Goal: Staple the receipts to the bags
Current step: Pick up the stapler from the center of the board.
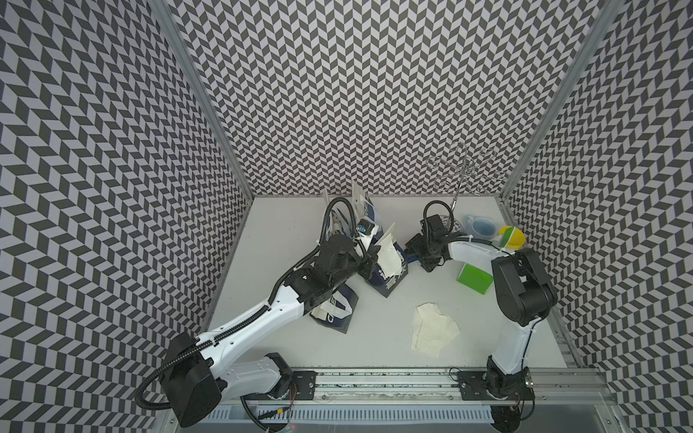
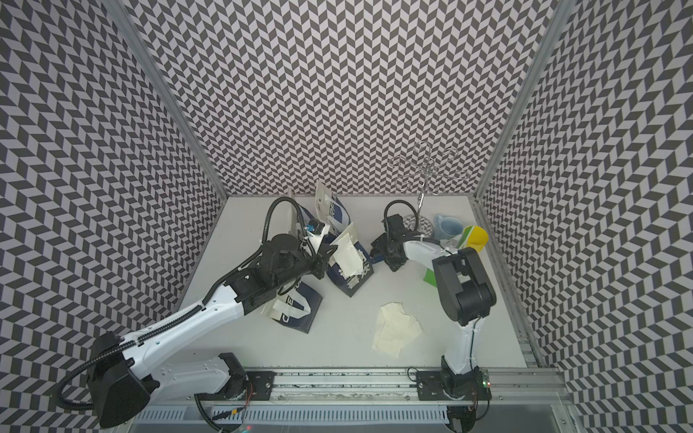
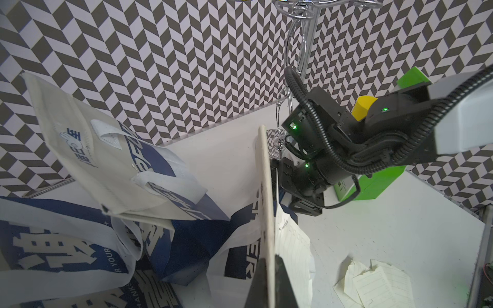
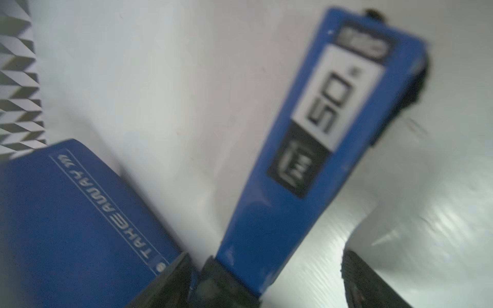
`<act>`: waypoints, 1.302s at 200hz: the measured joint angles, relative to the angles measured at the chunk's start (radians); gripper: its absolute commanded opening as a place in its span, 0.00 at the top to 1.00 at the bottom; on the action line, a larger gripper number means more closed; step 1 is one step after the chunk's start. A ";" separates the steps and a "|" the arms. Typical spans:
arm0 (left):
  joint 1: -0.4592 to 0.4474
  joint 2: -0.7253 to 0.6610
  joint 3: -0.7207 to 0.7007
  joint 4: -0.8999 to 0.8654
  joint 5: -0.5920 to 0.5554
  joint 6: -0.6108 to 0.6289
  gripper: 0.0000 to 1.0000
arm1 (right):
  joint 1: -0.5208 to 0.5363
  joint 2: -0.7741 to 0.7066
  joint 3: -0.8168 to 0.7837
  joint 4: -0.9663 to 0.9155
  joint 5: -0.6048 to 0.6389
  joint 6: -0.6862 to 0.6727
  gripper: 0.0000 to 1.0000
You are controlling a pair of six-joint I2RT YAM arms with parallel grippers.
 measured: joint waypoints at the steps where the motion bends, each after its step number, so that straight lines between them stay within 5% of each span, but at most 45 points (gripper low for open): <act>1: 0.000 0.000 0.000 0.000 0.000 0.000 1.00 | 0.000 -0.005 -0.005 -0.004 0.003 -0.006 0.13; 66: 0.000 0.040 0.012 -0.009 0.010 0.000 1.00 | 0.000 -0.144 -0.129 -0.128 0.133 -0.276 0.20; 125: 0.010 0.137 0.145 -0.153 0.142 0.055 1.00 | 0.000 -0.124 0.000 -0.128 0.101 -0.538 0.36; 174: 0.011 0.146 0.165 -0.184 0.182 0.060 1.00 | -0.001 -0.024 0.102 -0.122 0.158 -0.595 0.40; 227: 0.011 0.146 0.166 -0.188 0.193 0.060 1.00 | -0.002 -0.032 0.038 -0.142 0.231 -0.604 0.41; 260: 0.013 0.151 0.177 -0.197 0.194 0.061 1.00 | -0.002 -0.032 0.018 -0.157 0.227 -0.603 0.57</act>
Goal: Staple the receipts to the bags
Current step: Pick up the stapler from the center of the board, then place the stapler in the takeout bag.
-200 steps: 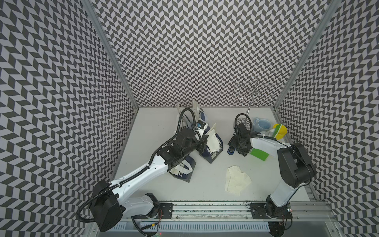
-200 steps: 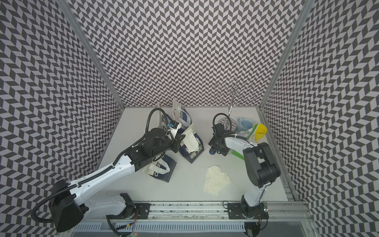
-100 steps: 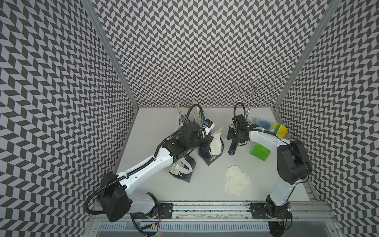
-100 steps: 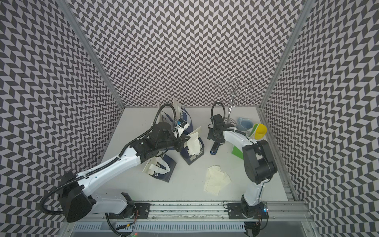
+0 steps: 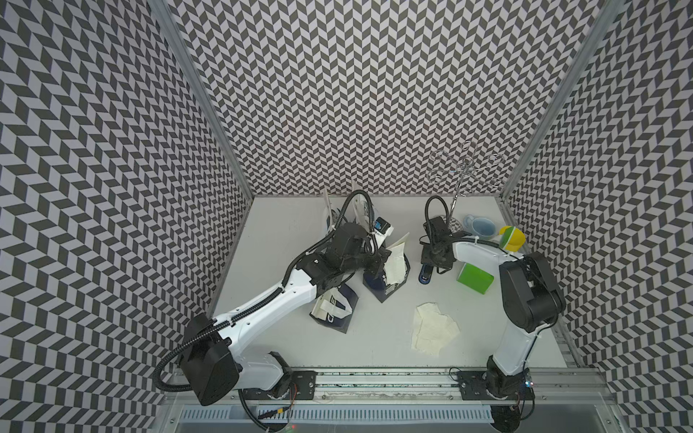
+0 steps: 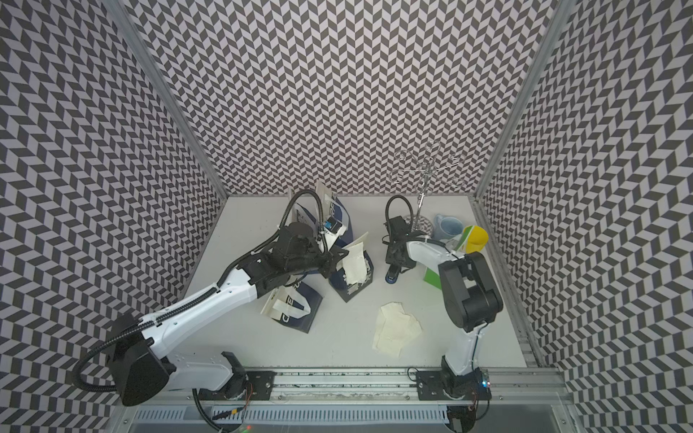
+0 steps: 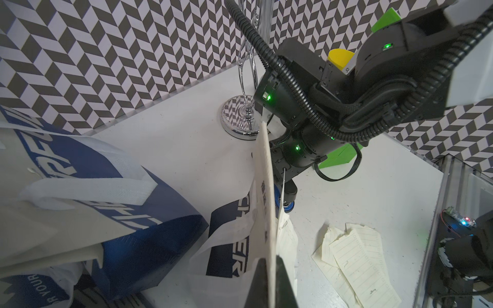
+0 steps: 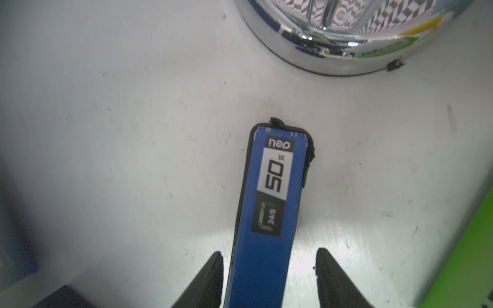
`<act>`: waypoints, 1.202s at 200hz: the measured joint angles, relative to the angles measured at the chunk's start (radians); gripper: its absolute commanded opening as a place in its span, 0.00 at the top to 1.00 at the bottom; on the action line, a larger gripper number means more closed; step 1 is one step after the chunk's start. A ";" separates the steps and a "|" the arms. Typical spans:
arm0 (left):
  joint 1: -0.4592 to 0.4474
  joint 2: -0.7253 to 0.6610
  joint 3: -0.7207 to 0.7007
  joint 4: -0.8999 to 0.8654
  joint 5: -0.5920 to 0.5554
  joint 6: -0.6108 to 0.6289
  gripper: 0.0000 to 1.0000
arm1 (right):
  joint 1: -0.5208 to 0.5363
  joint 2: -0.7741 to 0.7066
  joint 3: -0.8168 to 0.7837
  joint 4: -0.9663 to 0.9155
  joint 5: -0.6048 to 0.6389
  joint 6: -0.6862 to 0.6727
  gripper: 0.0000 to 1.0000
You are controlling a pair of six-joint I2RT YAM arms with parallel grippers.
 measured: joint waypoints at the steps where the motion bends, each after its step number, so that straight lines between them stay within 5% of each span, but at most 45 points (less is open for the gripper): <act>1: 0.000 0.000 0.001 0.000 0.000 0.000 1.00 | 0.000 0.000 -0.001 0.000 -0.001 0.000 0.58; 42: 0.007 0.002 0.004 -0.006 0.007 0.000 1.00 | 0.000 0.000 -0.024 0.019 -0.055 0.002 0.91; 64: 0.011 0.002 0.004 -0.006 0.015 -0.001 1.00 | -0.004 -0.005 -0.026 0.024 -0.082 -0.004 1.00; 96: 0.028 0.010 0.005 -0.005 0.051 -0.009 1.00 | -0.008 -0.109 -0.096 0.059 -0.157 -0.010 1.00; 173: 0.044 0.056 0.039 0.008 0.101 -0.052 1.00 | 0.037 -0.742 -0.143 0.308 -0.175 0.016 1.00; 202: 0.044 0.066 0.039 0.023 0.130 -0.080 1.00 | 0.079 -0.767 -0.142 0.477 -0.152 0.042 1.00; 240: 0.044 0.073 0.039 0.044 0.158 -0.129 1.00 | 0.109 -0.624 -0.094 0.613 -0.171 0.092 1.00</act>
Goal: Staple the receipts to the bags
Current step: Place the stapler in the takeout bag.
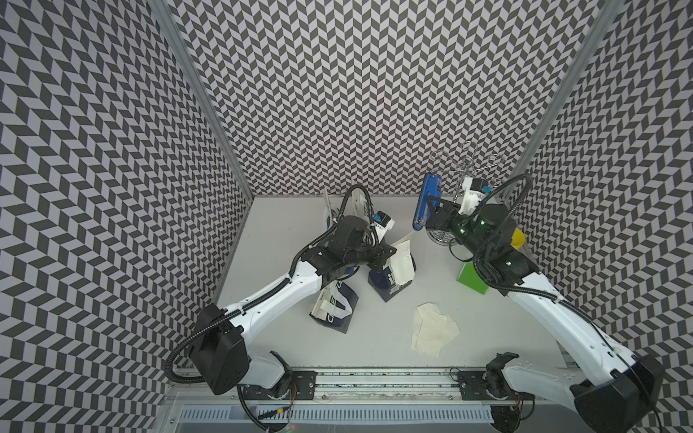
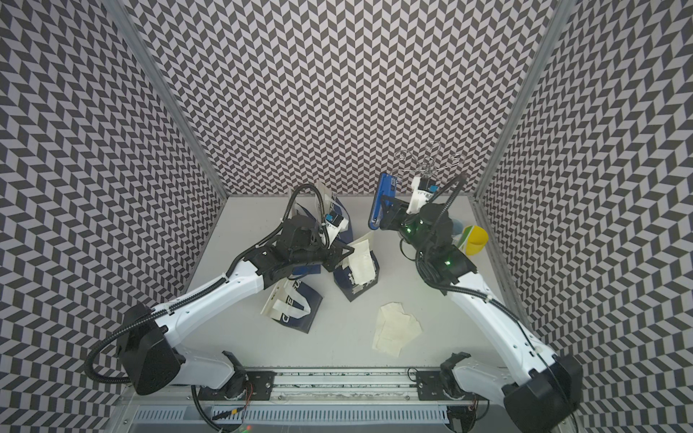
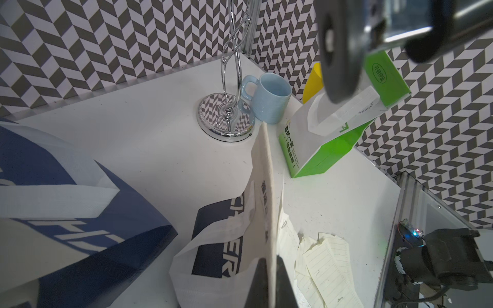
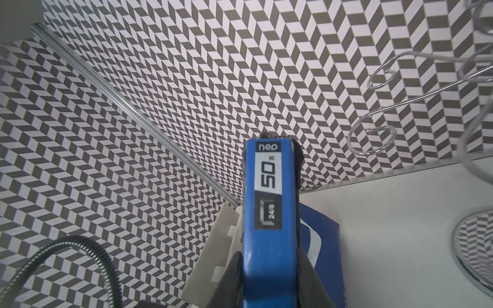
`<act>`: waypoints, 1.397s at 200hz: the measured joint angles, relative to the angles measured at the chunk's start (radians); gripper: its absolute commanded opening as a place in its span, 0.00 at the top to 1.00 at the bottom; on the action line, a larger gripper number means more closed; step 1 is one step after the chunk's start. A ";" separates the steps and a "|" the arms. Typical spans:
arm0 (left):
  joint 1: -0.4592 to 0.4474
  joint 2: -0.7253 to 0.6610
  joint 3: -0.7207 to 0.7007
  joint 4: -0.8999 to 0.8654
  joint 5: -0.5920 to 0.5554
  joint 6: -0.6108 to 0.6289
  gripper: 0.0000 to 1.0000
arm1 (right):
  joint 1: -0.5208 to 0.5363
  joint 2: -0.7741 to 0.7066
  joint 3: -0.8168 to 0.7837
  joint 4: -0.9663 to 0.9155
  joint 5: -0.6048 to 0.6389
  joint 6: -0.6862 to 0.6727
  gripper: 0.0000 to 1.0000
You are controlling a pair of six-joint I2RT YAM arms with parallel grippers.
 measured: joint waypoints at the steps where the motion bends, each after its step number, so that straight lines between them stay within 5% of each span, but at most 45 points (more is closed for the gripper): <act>1: 0.000 0.000 0.000 0.000 0.000 -0.001 1.00 | 0.000 0.003 0.001 0.002 0.000 0.000 1.00; 52: 0.000 0.000 0.000 0.005 0.001 -0.029 1.00 | 0.080 0.116 0.011 0.024 0.002 0.014 1.00; 170: -0.003 0.000 0.000 0.014 -0.036 -0.039 1.00 | 0.131 0.067 -0.025 -0.067 0.041 -0.014 1.00; 279: -0.005 0.047 0.030 0.007 -0.038 -0.046 1.00 | 0.235 0.060 -0.002 -0.123 0.221 -0.158 1.00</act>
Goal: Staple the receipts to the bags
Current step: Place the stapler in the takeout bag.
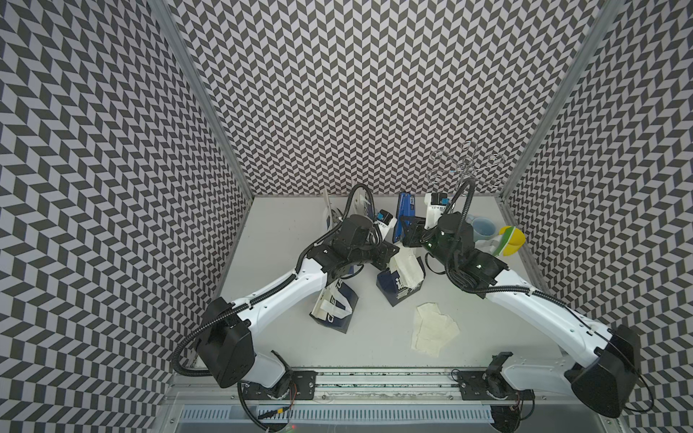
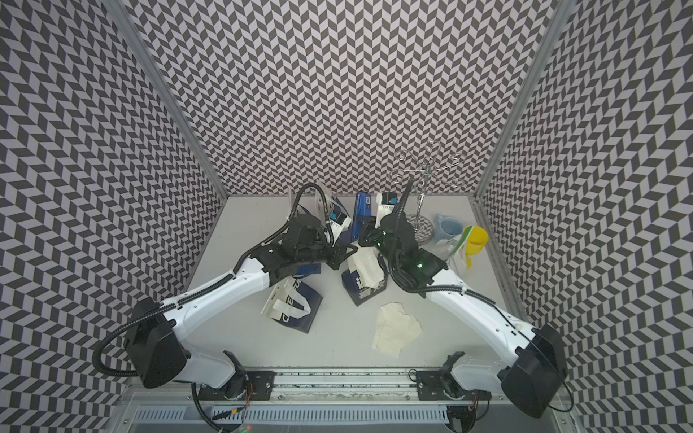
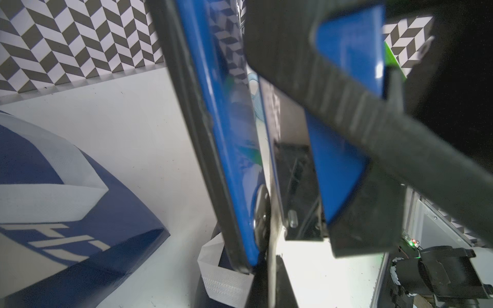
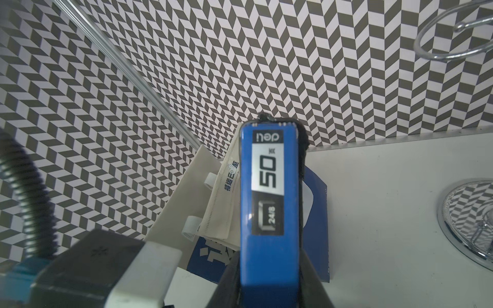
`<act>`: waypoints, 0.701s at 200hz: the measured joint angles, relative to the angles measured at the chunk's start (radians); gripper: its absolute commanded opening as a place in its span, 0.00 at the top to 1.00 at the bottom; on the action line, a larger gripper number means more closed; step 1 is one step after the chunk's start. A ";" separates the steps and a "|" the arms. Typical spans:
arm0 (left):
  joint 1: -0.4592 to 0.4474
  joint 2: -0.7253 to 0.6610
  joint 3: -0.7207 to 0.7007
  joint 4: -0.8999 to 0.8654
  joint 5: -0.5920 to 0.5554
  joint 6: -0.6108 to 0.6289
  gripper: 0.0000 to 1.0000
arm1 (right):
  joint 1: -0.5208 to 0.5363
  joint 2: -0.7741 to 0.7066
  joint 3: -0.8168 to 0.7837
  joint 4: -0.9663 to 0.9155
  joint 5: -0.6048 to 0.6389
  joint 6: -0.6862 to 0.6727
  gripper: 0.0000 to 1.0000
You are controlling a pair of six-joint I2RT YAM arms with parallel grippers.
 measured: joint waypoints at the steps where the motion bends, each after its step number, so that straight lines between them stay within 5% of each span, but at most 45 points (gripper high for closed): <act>1: 0.000 0.000 0.000 0.000 0.000 0.000 1.00 | 0.002 0.000 0.000 0.000 0.003 -0.003 1.00; 140: -0.002 0.001 0.000 0.011 -0.023 0.019 1.00 | 0.072 -0.007 -0.046 -0.046 0.160 -0.104 1.00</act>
